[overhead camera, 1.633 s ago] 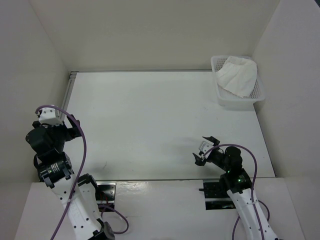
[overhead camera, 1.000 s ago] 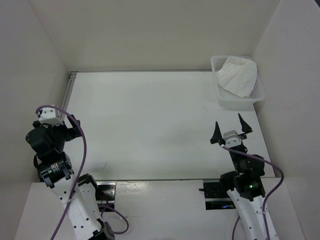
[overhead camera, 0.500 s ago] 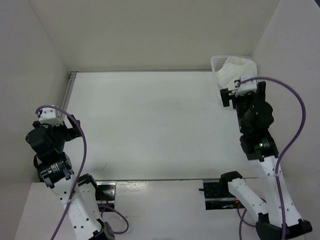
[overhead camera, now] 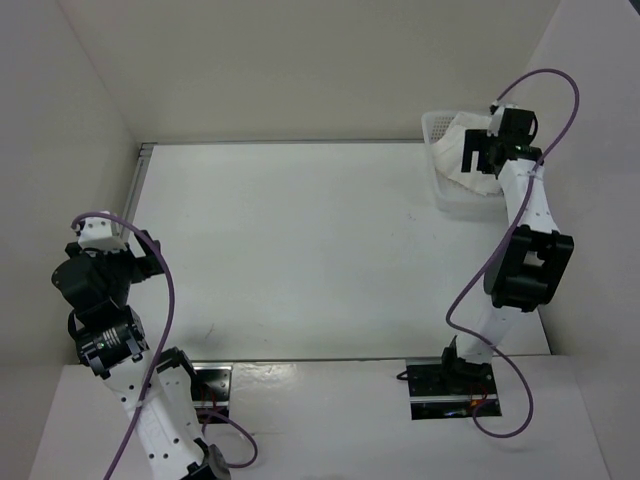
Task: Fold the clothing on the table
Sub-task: Grab the skirt from the pile
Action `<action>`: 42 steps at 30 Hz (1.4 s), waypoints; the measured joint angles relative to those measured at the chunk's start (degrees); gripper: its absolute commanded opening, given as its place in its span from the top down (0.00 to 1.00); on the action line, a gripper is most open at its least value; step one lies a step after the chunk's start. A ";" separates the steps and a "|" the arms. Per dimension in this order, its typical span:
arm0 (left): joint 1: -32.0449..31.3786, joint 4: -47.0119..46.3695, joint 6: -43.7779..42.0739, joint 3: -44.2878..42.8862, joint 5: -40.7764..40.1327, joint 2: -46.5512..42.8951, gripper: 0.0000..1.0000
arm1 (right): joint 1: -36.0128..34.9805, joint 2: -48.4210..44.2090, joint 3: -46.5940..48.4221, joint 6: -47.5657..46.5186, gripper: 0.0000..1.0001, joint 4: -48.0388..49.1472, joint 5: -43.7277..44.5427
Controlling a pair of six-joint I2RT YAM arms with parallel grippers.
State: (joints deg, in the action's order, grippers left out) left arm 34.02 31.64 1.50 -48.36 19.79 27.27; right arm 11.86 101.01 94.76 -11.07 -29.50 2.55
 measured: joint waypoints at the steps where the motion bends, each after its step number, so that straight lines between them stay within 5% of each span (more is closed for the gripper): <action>1: 0.00 0.02 0.00 0.00 0.00 0.00 0.01 | 1.36 1.16 -0.02 0.72 0.01 -0.31 -1.11; 25: 0.02 0.02 0.00 0.00 0.00 -1.95 0.01 | 4.39 25.11 4.52 6.16 0.01 18.27 -5.42; 34: 0.24 0.02 0.00 0.00 0.02 -1.95 0.01 | 2.97 38.60 22.32 5.18 0.01 19.58 0.09; 36: 0.24 0.02 0.00 0.00 0.02 -1.95 0.01 | 2.69 43.93 30.29 5.11 0.07 17.86 1.66; 39: 0.50 0.02 0.00 0.00 0.02 -1.92 0.01 | 2.36 51.74 42.88 5.05 0.33 13.07 3.19; 40: 0.66 0.00 0.00 0.00 0.04 -1.92 0.01 | 2.36 55.19 49.27 5.14 0.64 10.67 3.58; 42: 1.05 0.02 0.00 0.02 0.02 -1.90 0.01 | 2.25 62.36 63.28 5.14 0.99 4.96 4.61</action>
State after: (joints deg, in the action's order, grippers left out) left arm 35.07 31.66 1.50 -48.34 19.81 25.36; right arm 14.11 163.37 158.04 -5.93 -24.53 7.16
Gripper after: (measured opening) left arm 0.993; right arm 0.345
